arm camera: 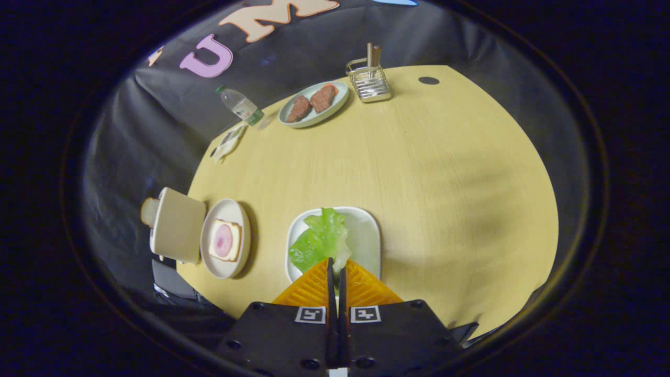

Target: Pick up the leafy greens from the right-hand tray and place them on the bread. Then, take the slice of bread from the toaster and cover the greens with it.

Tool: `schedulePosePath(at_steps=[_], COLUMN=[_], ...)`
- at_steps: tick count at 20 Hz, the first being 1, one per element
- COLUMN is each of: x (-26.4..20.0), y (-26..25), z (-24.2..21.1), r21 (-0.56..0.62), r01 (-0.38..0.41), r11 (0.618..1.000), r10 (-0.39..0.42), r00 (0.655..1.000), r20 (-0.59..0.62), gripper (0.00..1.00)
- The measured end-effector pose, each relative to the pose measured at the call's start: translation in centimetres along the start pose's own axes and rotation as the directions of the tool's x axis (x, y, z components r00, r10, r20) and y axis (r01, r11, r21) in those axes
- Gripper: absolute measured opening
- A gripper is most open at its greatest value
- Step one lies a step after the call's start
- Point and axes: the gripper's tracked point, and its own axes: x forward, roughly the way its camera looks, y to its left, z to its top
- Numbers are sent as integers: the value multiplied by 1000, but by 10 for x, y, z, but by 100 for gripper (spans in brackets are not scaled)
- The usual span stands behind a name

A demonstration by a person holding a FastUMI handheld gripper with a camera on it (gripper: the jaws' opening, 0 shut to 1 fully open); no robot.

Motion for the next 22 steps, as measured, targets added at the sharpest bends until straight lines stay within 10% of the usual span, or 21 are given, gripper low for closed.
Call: schedulePosePath(at_steps=[12, 22], x=[-39, 54], y=[196, 299], z=[14, -30], r21=[-101, -109], r01=[-249, -338], r11=[963, 935], r10=[255, 327], r00=[966, 939], r20=[48, -105], gripper=[4, 4])
